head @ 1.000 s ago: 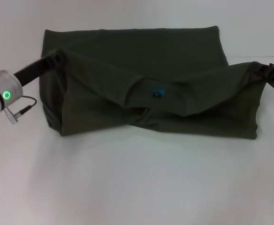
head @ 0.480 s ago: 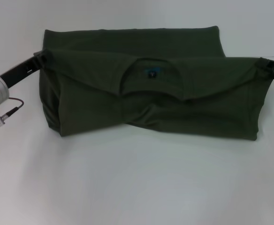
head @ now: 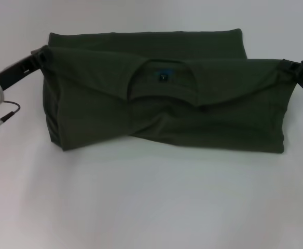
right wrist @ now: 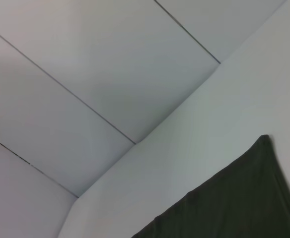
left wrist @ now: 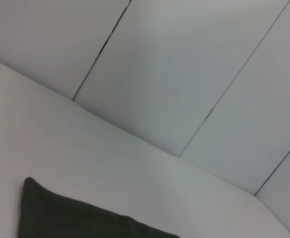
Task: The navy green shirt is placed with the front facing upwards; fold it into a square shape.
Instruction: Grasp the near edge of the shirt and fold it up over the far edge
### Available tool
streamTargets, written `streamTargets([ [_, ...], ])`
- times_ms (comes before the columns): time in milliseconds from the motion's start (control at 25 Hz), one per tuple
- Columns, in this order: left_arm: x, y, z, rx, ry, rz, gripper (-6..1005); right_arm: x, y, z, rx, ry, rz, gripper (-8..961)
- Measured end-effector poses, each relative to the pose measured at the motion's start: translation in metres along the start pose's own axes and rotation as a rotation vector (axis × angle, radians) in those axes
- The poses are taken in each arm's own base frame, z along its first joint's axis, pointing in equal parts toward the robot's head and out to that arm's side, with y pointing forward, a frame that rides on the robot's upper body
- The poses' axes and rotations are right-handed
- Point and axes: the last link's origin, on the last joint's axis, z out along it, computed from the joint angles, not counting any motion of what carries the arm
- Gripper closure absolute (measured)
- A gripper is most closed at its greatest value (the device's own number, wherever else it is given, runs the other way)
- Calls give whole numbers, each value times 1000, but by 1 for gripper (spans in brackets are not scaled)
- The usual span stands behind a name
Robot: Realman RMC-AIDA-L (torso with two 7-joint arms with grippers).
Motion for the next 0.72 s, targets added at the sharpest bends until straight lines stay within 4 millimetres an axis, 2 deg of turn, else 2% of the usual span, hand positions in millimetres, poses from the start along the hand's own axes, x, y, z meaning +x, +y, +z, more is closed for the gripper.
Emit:
streamTargets([
  [720, 16, -6, -8, 12, 8, 34, 971, 1, 8, 7, -19, 6, -4, 931],
])
